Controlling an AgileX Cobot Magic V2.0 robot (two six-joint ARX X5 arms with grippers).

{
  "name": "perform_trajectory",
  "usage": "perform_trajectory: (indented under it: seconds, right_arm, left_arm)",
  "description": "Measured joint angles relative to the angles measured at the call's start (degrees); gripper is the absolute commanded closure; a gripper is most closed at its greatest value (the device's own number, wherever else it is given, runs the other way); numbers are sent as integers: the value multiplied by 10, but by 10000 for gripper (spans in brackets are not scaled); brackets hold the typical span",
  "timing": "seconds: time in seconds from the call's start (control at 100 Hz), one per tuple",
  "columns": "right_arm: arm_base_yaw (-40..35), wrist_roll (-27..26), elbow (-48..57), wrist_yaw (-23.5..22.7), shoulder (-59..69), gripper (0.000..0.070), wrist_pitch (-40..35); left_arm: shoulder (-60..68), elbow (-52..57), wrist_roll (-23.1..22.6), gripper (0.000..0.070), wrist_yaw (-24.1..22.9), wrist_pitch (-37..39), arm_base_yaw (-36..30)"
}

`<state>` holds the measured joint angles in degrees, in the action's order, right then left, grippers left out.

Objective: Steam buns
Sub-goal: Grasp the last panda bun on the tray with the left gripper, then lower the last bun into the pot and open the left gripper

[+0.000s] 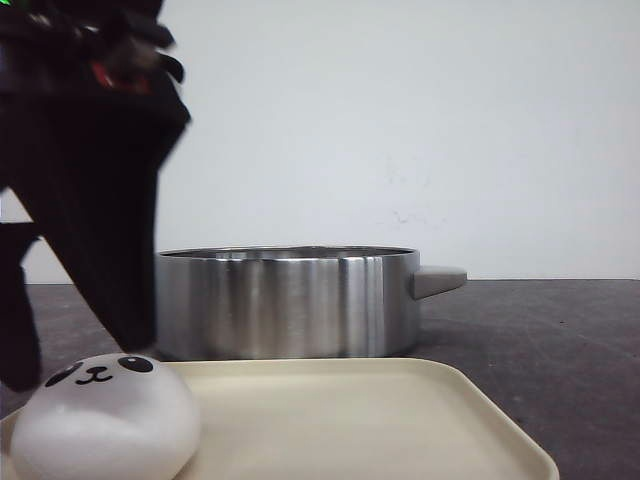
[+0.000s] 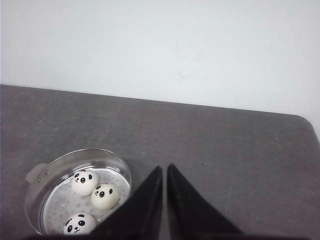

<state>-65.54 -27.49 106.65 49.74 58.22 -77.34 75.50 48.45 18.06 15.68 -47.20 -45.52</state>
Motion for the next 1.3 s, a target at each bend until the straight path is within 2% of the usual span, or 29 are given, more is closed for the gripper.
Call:
perform_trajectory:
  seconds: [0.2, 0.29, 0.32, 0.34, 0.42, 0.43, 0.59, 0.8, 0.94, 1.08, 1.3]
  right_arm:
    - [0, 0, 0, 0, 0, 690, 0]
    - [0, 0, 0, 0, 0, 690, 0]
    - [0, 0, 0, 0, 0, 690, 0]
    - [0, 0, 0, 0, 0, 690, 0]
    - [0, 0, 0, 0, 0, 690, 0]
    - [0, 0, 0, 0, 0, 690, 0]
    - [0, 0, 0, 0, 0, 690, 0]
    - [0, 0, 0, 0, 0, 690, 0]
    - [0, 0, 0, 0, 0, 690, 0]
    - [0, 0, 0, 12, 3, 690, 0]
    - [0, 0, 0, 14, 14, 690, 0]
  left_arm:
    - [54, 0, 5, 180, -34, 26, -9]
    - [77, 0, 7, 208, -39, 41, -9]
    - [82, 0, 8, 263, -40, 45, -9]
    - [86, 0, 8, 324, -41, 49, -9]
    - [92, 2, 8, 685, -48, 56, -9]
    - [92, 2, 7, 700, -48, 58, -9]
    - [96, 5, 3, 690, -45, 62, -10]
    - [24, 58, -8, 690, -33, 10, -15]
    - [-20, 152, -23, 690, -69, 16, -9]
    - [14, 242, -70, 690, -110, 5, 31]
    - [149, 362, -161, 690, -138, -20, 99]
